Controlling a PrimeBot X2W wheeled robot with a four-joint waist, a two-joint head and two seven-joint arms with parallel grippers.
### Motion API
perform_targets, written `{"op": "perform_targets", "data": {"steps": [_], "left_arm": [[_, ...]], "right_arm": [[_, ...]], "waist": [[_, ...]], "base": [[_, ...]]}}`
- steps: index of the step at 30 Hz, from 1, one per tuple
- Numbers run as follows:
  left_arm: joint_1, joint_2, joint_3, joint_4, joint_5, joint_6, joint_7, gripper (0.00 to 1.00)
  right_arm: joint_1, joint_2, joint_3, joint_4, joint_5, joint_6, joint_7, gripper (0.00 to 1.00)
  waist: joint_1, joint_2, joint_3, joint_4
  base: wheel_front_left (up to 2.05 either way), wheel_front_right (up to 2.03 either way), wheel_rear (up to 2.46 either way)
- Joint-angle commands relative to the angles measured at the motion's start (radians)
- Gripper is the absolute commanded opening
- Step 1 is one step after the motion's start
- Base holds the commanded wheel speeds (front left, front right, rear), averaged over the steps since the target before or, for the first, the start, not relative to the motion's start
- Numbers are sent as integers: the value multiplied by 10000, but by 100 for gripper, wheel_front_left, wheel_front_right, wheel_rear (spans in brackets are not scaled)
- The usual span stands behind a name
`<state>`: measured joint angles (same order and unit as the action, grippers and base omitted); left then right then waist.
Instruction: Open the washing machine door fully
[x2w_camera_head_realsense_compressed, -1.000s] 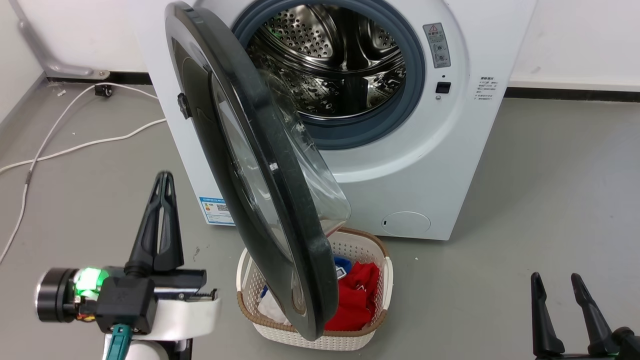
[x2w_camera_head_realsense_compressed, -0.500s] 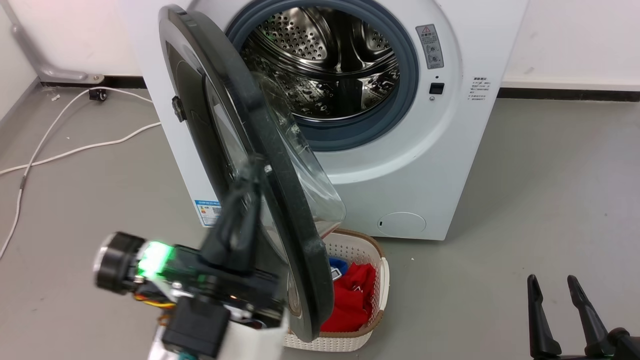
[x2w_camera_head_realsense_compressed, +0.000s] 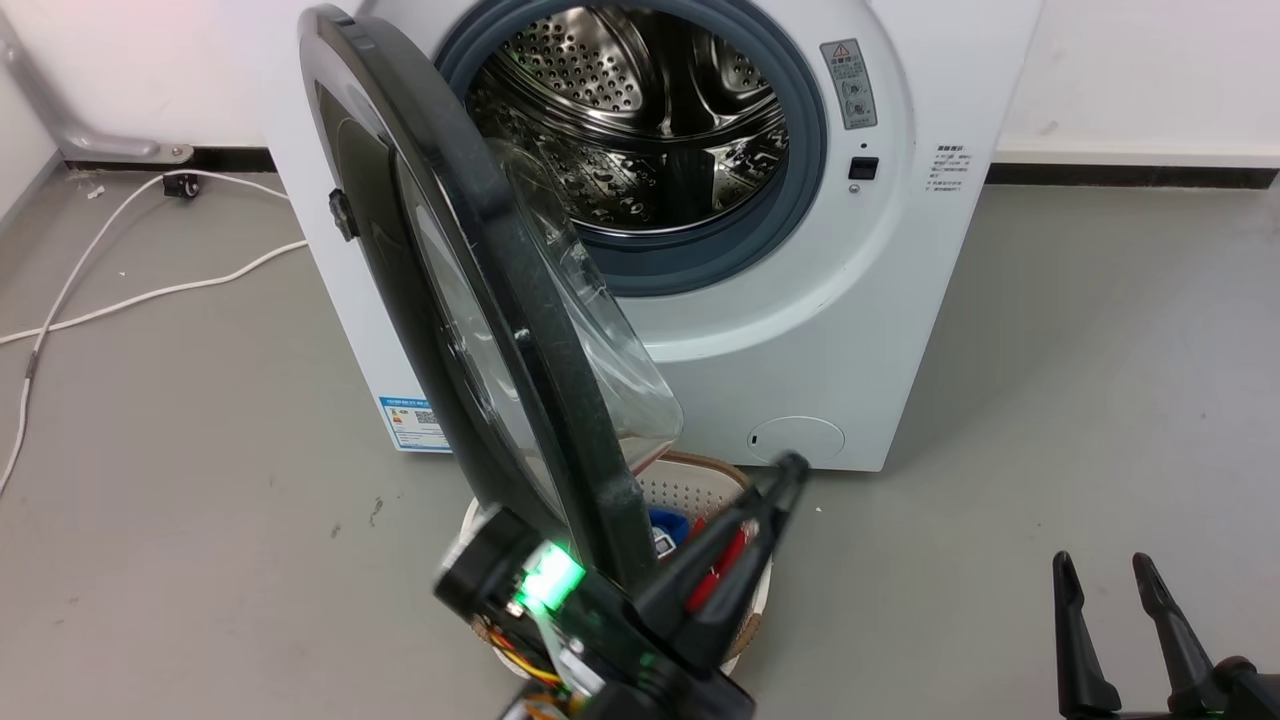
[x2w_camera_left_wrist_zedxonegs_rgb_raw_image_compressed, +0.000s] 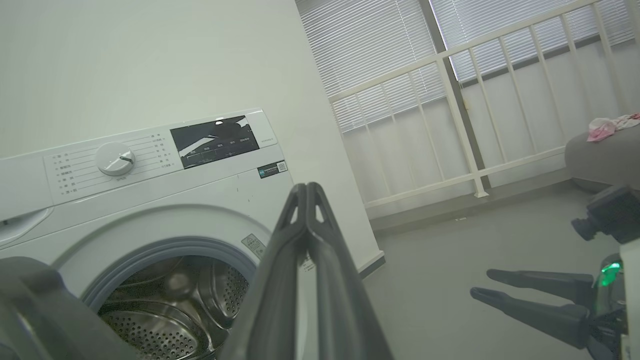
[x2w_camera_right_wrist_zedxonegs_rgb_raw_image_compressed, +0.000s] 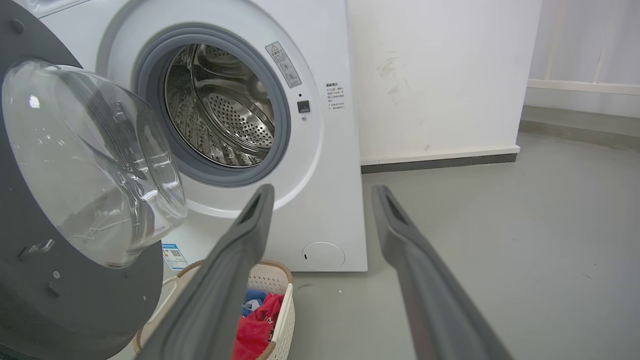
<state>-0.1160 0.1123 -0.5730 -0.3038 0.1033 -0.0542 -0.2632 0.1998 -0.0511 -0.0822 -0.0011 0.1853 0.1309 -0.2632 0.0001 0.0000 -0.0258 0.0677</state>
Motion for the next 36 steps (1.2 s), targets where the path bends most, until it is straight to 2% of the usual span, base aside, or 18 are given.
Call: {"op": "perform_targets", "data": {"steps": [1,9,13,26,36], "left_arm": [[130,-21,-189,94,6,-47,-23,0],[518,76,-1188,746,-150,-272,-23,0],[678,139,-1289,1328,-316,-184,-23,0],[611,223,-443,3234,-1038,516,-23,0],[784,277,169,3666,-1389,872,-23,0]], "right_arm": [[-104,17,-9,14,-25,0,-21,100],[-154,17,-52,55,-49,0,-21,100],[-172,17,-29,80,-71,-2,-21,100],[-342,18,-17,205,-138,-2,-21,100],[-337,18,-18,349,-76,0,-21,100]], "waist": [[-1,0,19,-10],[-1,0,116,-12],[-1,0,174,-34],[-1,0,409,-45],[-1,0,444,118]], "base": [[0,0,0],[0,0,0],[0,0,0],[0,0,0],[0,0,0]]}}
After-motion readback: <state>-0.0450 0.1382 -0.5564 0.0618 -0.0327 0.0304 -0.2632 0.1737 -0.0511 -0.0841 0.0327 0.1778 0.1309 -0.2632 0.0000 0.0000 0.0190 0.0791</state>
